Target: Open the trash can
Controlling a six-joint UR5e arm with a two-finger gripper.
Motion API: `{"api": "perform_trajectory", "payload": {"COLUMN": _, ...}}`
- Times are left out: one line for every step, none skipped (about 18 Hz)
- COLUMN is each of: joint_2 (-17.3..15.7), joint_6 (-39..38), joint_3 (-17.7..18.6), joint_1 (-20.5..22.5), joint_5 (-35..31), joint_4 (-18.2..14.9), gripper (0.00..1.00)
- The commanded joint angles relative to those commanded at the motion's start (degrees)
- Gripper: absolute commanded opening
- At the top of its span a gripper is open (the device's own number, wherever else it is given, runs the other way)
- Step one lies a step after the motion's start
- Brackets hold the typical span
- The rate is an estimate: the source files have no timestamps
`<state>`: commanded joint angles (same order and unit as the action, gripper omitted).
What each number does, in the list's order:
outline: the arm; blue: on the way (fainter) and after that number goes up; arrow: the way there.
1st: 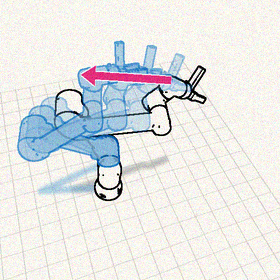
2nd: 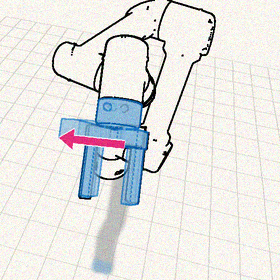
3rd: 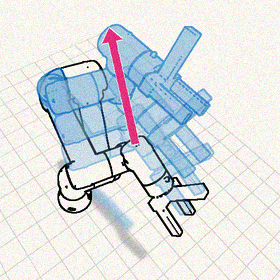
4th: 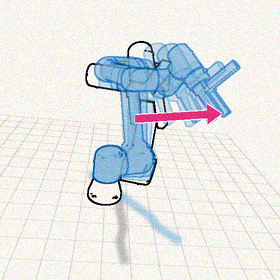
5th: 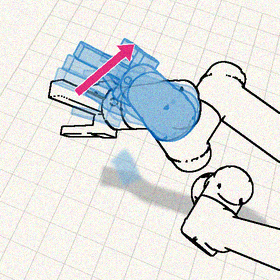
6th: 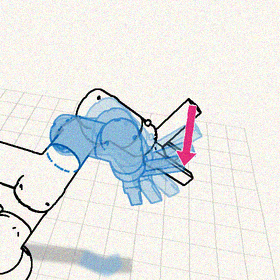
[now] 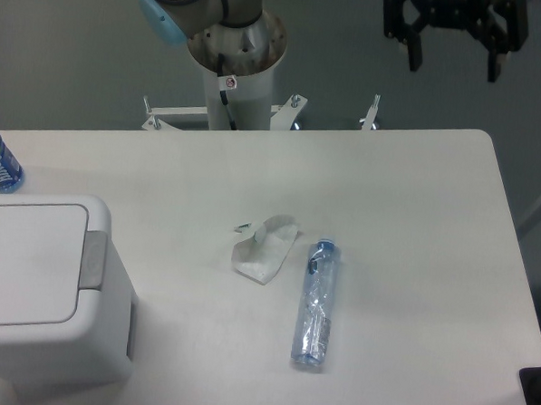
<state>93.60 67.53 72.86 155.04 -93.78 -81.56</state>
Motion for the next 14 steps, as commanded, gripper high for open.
{"api": "perform_trajectory", "payload": {"joint_2": 0.2, "joint_6": -3.2, "joint_3": -0.2, "joint_1": -0.3, "joint_5": -0.1, "joint_4": 0.2, "gripper": 1.0}}
{"api": "perform_trajectory", "payload": {"joint_2": 0.9, "joint_6": -6.0, "joint_3": -0.3, "joint_1": -0.8, "joint_5": -0.1, "joint_4": 1.6, "gripper": 1.0}}
{"api": "perform_trajectory", "payload": {"joint_2": 1.4, "joint_6": -8.8, "joint_3": -0.4, "joint_1": -1.4, "joint_5": -0.2, "joint_4": 2.9, "gripper": 1.0}}
{"api": "perform_trajectory", "payload": {"joint_2": 1.7, "joint_6": -11.7, "joint_3": -0.4, "joint_1": -2.0, "joint_5": -0.2, "joint_4": 3.4, "gripper": 1.0}}
{"api": "perform_trajectory", "payload": {"joint_2": 1.9, "joint_6": -14.0, "joint_3": -0.4, "joint_1": -2.6, "joint_5": -0.3, "joint_4": 3.6, "gripper": 1.0}}
{"api": "perform_trajectory", "payload": {"joint_2": 2.1, "joint_6": -15.7, "joint_3": -0.4, "joint_1": -3.2, "joint_5": -0.3, "joint_4": 3.7, "gripper": 1.0}}
{"api": "perform_trajectory", "payload": {"joint_2": 2.2, "joint_6": -16.5, "joint_3": -0.4, "joint_1": -3.9, "joint_5": -0.3, "joint_4": 4.0, "gripper": 1.0}}
{"api": "perform_trajectory", "payload": {"joint_2": 2.4, "joint_6": -17.2, "joint_3": -0.4, "joint_1": -4.6, "joint_5": -0.3, "joint_4": 4.8, "gripper": 1.0}}
{"api": "perform_trajectory", "payload": {"joint_2": 2.7, "joint_6": -18.4, "joint_3": -0.4, "joint_1": -5.3, "joint_5": -0.3, "joint_4": 5.5, "gripper": 1.0}}
{"api": "perform_trajectory", "payload": {"joint_2": 2.9, "joint_6": -20.5, "joint_3": -0.4, "joint_1": -6.0, "joint_5": -0.3, "joint_4": 6.1, "gripper": 1.0}}
{"api": "perform_trajectory", "payload": {"joint_2": 3.3, "joint_6": -23.0, "joint_3": -0.4, "joint_1": -6.9, "joint_5": -0.2, "joint_4": 6.9, "gripper": 1.0}}
{"api": "perform_trajectory", "payload": {"joint_2": 3.7, "joint_6": -25.5, "joint_3": -0.4, "joint_1": -8.0, "joint_5": -0.2, "joint_4": 7.8, "gripper": 1.0}}
{"api": "perform_trajectory", "payload": {"joint_2": 4.0, "joint_6": -27.8, "joint_3": -0.4, "joint_1": -8.9, "joint_5": -0.2, "joint_4": 8.3, "gripper": 1.0}}
{"api": "perform_trajectory", "payload": {"joint_2": 4.1, "joint_6": -29.8, "joint_3": -0.4, "joint_1": -9.7, "joint_5": -0.2, "joint_4": 8.5, "gripper": 1.0}}
